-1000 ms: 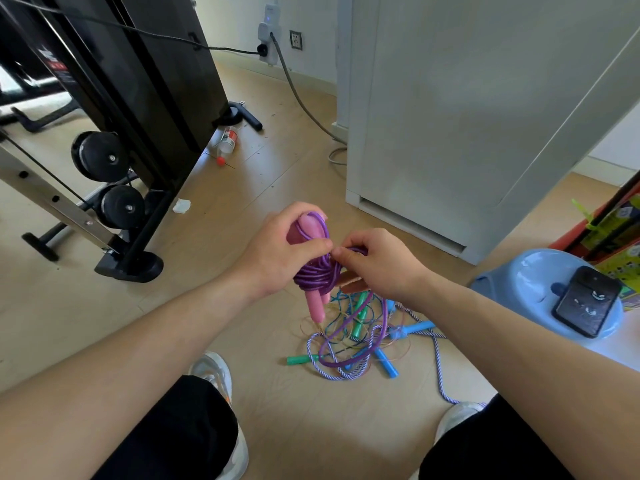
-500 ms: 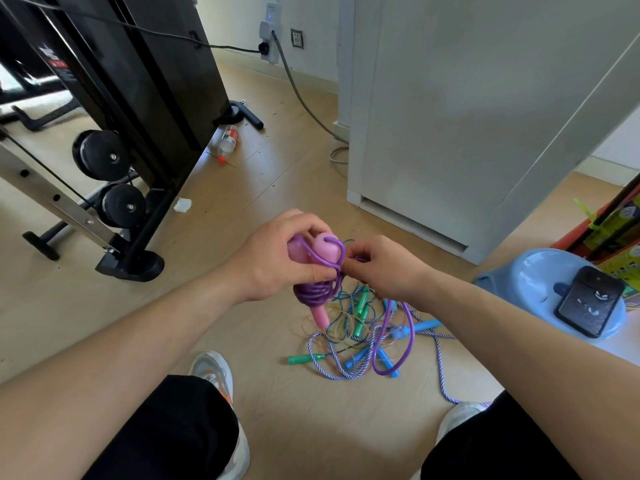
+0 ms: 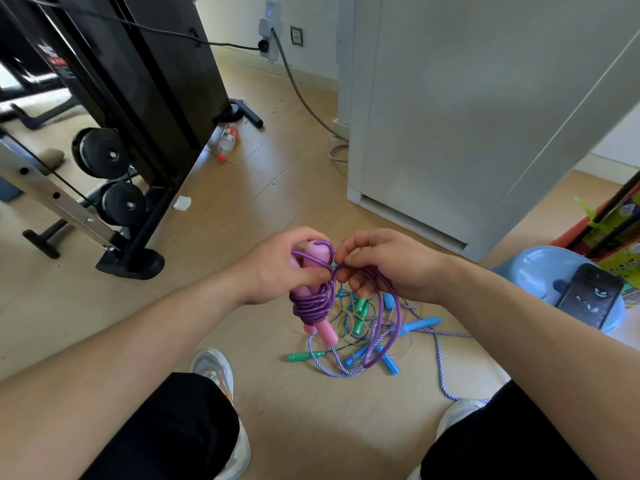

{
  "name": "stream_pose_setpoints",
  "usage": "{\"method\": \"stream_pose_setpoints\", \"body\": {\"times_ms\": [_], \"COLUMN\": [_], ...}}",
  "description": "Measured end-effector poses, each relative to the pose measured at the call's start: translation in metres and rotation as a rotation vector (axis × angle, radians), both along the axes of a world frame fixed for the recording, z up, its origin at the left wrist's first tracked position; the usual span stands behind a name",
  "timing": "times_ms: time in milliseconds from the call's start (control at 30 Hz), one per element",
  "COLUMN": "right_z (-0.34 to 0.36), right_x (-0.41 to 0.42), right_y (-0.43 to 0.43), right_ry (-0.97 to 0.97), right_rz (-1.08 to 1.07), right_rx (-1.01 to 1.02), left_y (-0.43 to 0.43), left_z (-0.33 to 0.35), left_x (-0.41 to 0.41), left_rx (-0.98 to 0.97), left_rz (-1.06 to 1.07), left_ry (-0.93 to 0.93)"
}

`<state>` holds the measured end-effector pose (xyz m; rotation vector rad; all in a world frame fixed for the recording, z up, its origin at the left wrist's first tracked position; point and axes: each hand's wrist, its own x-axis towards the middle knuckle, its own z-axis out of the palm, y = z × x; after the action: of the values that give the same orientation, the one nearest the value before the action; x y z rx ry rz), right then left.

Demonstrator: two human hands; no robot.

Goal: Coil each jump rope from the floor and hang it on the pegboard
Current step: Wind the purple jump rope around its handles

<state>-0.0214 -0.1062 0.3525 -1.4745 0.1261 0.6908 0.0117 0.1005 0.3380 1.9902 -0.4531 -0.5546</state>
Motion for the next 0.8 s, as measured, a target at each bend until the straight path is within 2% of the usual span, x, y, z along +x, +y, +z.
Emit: {"method": "stream_pose_setpoints", "body": {"times_ms": [100,267,467,567,667,800], "right_z": [0.002,0.007,0.006,0.004,0.001,0.002], "right_x": [0.002,0.001,0.003,0.003,0.000,-0.002], "right_y": [-0.005,-0.007,-0.016,-0.019,-0.015,-0.001], "right_ry": [0.012,-0.004,0.170,0.102,-0.050,-0.140], "right_rz": [-0.015,0.068,0.134,0.171,0.193,-0.005], "right_rx": [0.073,0.066,0.368,0.473,0.428,0.191], "left_y": [-0.003,-0.007,-0.004,-0.003,-0.004,-0.007], "left_z": [0.001,0.002,0.006,0.009,0.017,0.020], "left_x": [0.001,0.000,0.000,0.000,-0.002,-0.007], "left_rx": [0.003,0.000,0.002,-0.022,-0.071,-0.083], "left_rz": [0.054,0.089,0.080,0.093,0.041,0.032], "left_ry": [0.004,0.060,0.078,0.125,0.140,0.159]}}
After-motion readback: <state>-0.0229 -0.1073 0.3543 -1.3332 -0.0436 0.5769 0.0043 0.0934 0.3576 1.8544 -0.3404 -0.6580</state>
